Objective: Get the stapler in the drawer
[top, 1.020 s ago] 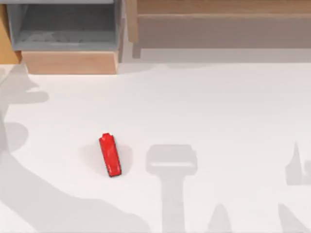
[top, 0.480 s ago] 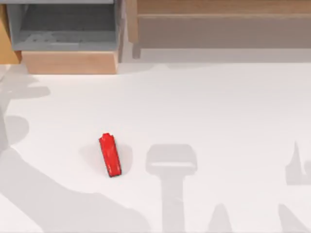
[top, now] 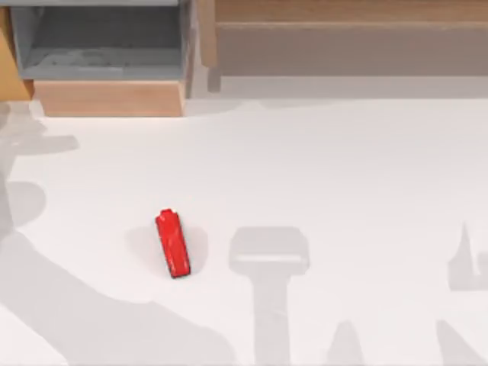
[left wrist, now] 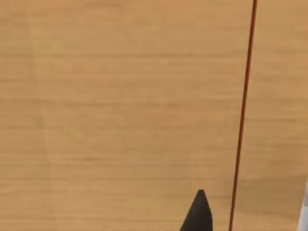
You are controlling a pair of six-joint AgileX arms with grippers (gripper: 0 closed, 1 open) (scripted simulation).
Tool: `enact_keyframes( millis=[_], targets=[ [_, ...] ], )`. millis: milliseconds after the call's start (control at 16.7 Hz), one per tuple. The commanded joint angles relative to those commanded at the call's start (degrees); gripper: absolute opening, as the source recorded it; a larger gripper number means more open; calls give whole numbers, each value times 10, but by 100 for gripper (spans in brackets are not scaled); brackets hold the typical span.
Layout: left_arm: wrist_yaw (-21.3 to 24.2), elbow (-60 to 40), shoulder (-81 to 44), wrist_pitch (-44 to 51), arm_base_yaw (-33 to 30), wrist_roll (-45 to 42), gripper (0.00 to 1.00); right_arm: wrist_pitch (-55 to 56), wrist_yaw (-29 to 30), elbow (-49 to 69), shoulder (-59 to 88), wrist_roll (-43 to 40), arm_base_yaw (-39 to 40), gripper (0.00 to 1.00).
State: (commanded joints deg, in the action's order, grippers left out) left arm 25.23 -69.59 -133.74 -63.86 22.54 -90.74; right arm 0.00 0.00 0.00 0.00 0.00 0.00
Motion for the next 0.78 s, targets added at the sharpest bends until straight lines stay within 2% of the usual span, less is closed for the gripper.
enact_keyframes(
  millis=[180,240,780],
  targets=[
    [0,0,0,0,0,0,2,0,0,0,0,0,0,100],
    [0,0,0,0,0,0,0,0,0,0,0,0,0,100],
    [0,3,-4,4,3,3,0,0,0,0,0,0,0,100]
  ],
)
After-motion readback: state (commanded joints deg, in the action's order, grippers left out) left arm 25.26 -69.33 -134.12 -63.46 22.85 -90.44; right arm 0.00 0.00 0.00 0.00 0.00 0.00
